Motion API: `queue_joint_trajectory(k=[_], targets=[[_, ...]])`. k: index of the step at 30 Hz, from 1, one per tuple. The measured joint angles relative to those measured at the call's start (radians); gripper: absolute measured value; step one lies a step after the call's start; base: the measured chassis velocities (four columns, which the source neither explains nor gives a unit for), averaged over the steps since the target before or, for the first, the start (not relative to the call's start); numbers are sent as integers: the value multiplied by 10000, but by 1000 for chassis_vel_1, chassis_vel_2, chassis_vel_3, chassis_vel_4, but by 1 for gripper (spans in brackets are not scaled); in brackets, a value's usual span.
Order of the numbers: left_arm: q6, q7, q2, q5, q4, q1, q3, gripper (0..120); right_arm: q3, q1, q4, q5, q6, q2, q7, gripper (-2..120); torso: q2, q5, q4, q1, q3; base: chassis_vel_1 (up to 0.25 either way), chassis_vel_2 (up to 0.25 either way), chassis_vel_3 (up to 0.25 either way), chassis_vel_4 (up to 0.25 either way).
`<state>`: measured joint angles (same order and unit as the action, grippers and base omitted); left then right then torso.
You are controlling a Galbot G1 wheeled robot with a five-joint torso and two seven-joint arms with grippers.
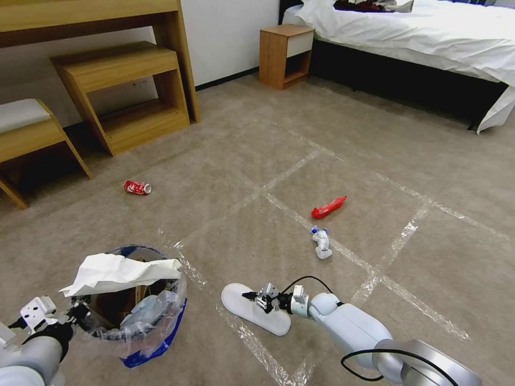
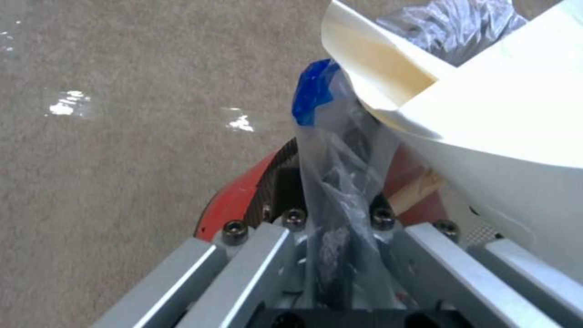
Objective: Pick up the trash bin and place the garbage on the floor into it.
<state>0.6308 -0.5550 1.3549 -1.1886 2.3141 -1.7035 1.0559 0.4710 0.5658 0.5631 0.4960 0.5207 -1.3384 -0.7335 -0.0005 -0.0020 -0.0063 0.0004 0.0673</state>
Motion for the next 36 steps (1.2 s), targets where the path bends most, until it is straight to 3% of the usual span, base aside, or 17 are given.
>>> queue_joint_trajectory(k=[16,20,27,36], targets=[[-62,-20,-111,-2,-53,37,61,0,-19,-114,305,278,-22,89,-95,0,0,0,-1,0,0,0,0,0,0],[-65,-30,-114,-2,-52,26,67,0,-171,-129,971,554,-42,240,53,0,0,1,0,0,0,0,0,0,0],[-55,-38,-22,110,-59,4,-36,0,-606,-816,3059,1057,232,1059,233,0,0,2,2,0,0,0,0,0,0],[-42,-43,-21,176,-233,86,-114,0,-815,-2351,3920,1465,509,1926,107,0,0,1,0,0,0,0,0,0,0]])
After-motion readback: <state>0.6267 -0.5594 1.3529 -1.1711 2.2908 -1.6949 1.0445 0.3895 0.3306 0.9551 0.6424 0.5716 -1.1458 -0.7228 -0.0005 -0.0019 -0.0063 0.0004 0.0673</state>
